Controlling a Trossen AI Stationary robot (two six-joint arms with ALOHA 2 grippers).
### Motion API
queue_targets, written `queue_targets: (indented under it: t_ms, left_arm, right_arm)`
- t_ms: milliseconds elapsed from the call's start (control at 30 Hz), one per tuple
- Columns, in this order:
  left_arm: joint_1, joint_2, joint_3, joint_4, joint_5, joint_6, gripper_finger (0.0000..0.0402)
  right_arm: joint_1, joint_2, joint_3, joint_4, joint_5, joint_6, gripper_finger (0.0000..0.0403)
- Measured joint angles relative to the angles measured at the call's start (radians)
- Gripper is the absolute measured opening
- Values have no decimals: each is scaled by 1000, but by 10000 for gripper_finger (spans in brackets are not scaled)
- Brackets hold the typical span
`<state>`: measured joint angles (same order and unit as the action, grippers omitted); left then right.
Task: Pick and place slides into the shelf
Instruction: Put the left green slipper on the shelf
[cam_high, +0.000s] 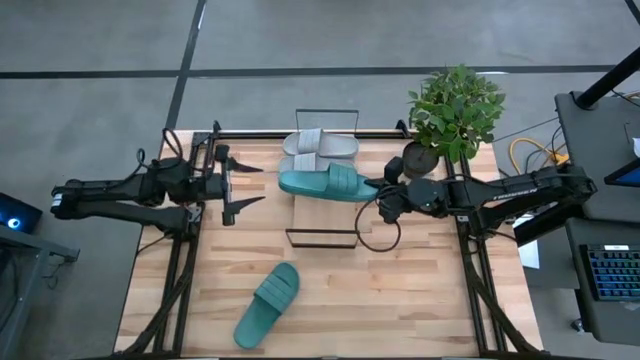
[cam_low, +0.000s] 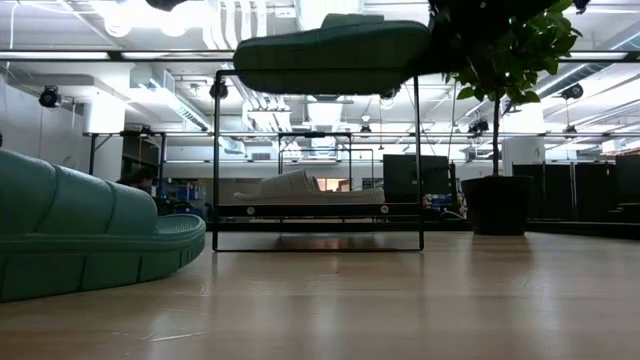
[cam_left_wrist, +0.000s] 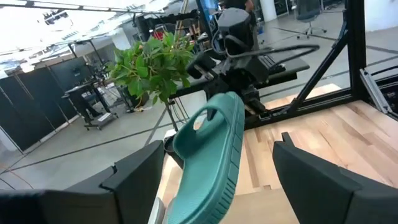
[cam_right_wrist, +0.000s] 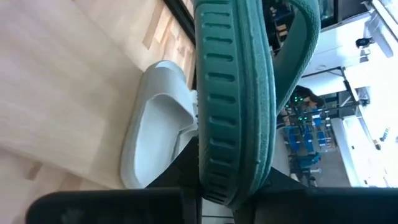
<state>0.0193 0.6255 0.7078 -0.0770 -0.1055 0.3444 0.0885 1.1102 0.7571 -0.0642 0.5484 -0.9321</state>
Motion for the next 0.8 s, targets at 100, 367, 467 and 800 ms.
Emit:
queue_targets:
  t_ms: [100, 367, 467, 800]
  left_arm:
    - [0, -4, -1, -33, 0, -6, 286]
    - [-1, 26, -3, -44, 0, -25, 286]
    - [-1, 28, -3, -44, 0, -19, 286]
    - [0, 0, -3, -38, 0, -17, 286]
  right_arm:
    - [0, 5, -29, 0, -4, 8, 35]
    - [-4, 5, -142, 82, -64, 46, 35]
    - [-6, 9, -186, 130, -76, 46, 35]
    - [-58, 27, -302, 340, -111, -7, 35]
